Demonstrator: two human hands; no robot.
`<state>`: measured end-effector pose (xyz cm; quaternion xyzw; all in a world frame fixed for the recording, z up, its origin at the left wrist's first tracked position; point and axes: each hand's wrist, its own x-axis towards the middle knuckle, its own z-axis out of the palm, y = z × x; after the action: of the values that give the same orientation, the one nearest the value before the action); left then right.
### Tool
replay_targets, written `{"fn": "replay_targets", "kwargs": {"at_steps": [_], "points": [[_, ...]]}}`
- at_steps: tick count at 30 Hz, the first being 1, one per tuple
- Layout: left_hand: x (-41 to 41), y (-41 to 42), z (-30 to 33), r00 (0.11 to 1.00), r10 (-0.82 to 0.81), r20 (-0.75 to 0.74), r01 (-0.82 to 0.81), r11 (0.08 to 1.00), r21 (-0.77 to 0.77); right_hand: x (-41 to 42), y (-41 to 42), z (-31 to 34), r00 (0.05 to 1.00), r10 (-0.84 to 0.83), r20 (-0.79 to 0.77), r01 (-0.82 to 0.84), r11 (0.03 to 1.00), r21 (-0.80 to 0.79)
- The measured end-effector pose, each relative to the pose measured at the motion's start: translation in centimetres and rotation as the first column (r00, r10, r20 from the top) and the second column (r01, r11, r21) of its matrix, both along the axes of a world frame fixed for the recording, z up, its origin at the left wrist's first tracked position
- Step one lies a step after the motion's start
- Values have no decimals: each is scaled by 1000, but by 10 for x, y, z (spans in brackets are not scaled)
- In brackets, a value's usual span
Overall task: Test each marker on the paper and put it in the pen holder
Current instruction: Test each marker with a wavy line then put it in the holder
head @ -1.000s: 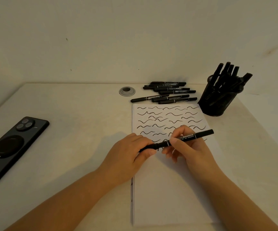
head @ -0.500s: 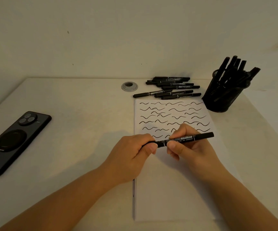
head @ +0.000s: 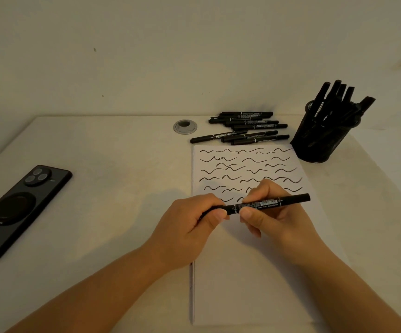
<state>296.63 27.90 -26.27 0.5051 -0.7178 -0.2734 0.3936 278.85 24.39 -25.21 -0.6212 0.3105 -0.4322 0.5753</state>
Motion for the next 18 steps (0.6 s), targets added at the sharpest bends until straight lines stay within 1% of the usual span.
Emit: {"fn": "replay_targets", "kwargs": {"at_steps": [2,4,6,7,9,11,13,15,18], "points": [[2,-2,1,994,63,-91,-64,998,-13,0,-1,-1,1000,-5,2,5,1000,7],[8,-3,2,969,130,-211,-134,991,-5,-5,-5,-1,999,-5,40,3,998,57],[15,-5,3,936,205,-285,-208,978,23,-10,-10,1,997,-38,64,33,995,89],[18,-6,3,922,235,-309,-234,971,39,-12,-12,1,997,-71,25,69,996,61],[21,-8,4,905,271,-328,-267,962,58,-13,-13,0,973,-151,-176,144,988,-52],[20,-9,6,916,278,-289,-276,960,50,-9,-10,0,894,-216,-392,155,971,-182],[17,-11,11,947,253,-198,-257,966,4,-5,-7,5,820,-253,-514,88,942,-325],[11,-14,15,972,219,-82,-223,973,-55,-2,-6,12,764,-296,-574,9,894,-448],[-3,-19,23,985,167,39,-161,979,-127,1,-9,24,720,-357,-596,-37,837,-546]]}}
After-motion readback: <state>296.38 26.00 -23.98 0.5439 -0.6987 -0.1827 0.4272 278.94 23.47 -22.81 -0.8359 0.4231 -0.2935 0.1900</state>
